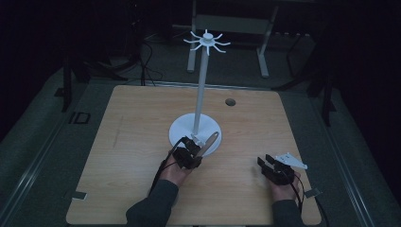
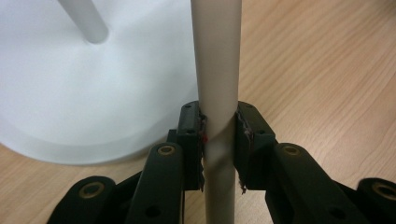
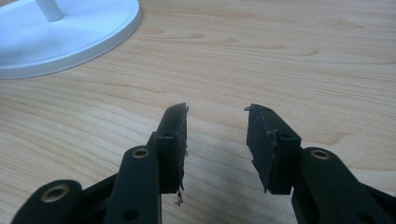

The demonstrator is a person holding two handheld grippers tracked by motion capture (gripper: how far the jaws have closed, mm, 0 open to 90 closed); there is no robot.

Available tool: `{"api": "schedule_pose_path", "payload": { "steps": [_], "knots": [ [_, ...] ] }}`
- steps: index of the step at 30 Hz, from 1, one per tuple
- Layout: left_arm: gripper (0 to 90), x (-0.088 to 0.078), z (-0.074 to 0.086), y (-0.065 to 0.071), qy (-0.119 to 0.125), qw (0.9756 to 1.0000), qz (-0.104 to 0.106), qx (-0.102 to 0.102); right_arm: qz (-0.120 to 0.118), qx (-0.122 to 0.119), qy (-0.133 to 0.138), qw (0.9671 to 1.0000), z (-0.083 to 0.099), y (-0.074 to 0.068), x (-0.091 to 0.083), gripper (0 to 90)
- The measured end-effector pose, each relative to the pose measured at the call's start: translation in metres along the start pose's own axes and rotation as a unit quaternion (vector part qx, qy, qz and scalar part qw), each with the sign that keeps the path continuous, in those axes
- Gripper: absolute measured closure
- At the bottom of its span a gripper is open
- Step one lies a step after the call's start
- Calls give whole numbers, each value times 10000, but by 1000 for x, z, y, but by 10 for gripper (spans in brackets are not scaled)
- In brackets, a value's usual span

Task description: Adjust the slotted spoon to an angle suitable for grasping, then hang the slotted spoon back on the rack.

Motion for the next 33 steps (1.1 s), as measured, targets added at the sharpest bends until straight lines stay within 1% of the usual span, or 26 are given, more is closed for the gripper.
{"api": "schedule_pose_path", "payload": {
  "steps": [4, 5, 10, 13, 24, 26, 28, 30, 33],
  "knots": [
    [741, -7, -4, -3, 181, 9997, -142, -70, 2, -1, -3, 10000, 0, 0, 0, 578],
    [740, -8, -6, -3, 233, 9995, -164, -124, 0, 1, -5, 10000, 0, 0, 0, 578],
    [741, -16, -10, -7, 396, 9986, -239, -245, 4, -4, -6, 10000, 0, 0, 0, 577],
    [741, -17, -11, -7, 452, 9982, -255, -301, 4, -19, -4, 10000, 0, 0, 0, 577],
    [741, -27, -19, -8, 697, 9963, -301, -410, 0, 3, -10, 10000, 0, 0, 0, 573],
    [741, -29, -20, -8, 735, 9960, -315, -402, 1, -16, -6, 10000, 0, 0, 0, 573],
    [741, -30, -23, -9, 810, 9951, -358, -431, 1, -17, -6, 10000, 0, 0, 0, 572],
    [741, -33, -25, -10, 851, 9946, -409, -427, 2, -16, -4, 10000, 0, 0, 0, 571],
    [741, -38, -29, -12, 969, 9932, -484, -424, 3, -19, -3, 10000, 0, 0, 0, 570]
  ]
}}
Point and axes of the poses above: each handheld gripper's, and its own axes: x roughly forward along the jaws, z roughly out of its underside, y roughly to its right, the point moved 10 cm from there along x, roughly forward along the jaws, and after that the axes turned 8 degrees about x, right-handed, at the moved point
